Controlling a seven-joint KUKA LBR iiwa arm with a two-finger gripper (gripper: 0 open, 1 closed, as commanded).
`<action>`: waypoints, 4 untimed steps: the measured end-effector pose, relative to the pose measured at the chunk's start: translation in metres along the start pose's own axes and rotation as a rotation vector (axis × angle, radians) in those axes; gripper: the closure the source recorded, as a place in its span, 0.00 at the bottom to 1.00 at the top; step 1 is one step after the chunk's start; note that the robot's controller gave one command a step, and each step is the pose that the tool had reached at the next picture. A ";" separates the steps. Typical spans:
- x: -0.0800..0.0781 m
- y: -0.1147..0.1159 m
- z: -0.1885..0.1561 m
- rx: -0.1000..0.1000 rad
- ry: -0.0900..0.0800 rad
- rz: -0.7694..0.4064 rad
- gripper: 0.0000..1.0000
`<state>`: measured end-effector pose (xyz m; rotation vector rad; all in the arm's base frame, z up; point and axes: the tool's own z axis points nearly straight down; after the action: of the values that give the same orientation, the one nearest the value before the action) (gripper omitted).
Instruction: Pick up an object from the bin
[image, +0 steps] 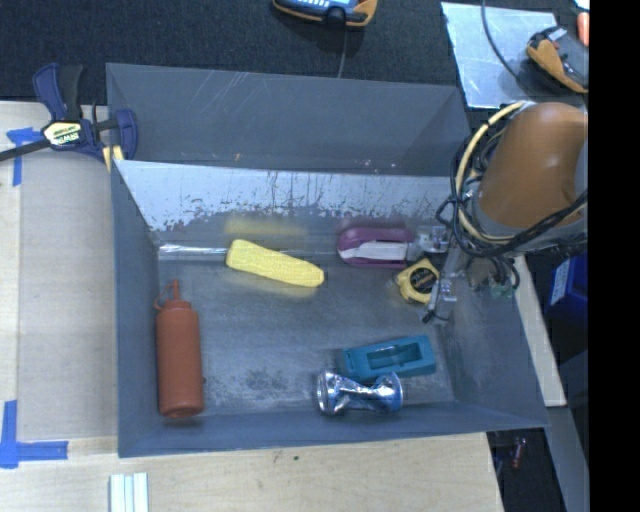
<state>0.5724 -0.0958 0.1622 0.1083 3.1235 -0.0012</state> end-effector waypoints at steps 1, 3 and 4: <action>-0.008 -0.004 0.009 0.002 -0.005 -0.056 0.00; -0.001 -0.003 -0.126 0.002 -0.004 -0.055 0.00; 0.008 -0.003 -0.070 0.002 -0.008 -0.036 0.00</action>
Offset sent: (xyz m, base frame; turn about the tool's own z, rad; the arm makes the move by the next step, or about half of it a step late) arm 0.0032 -0.0033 0.1335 -0.0226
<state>0.5632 -0.0984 0.2324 0.0521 3.1165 -0.0049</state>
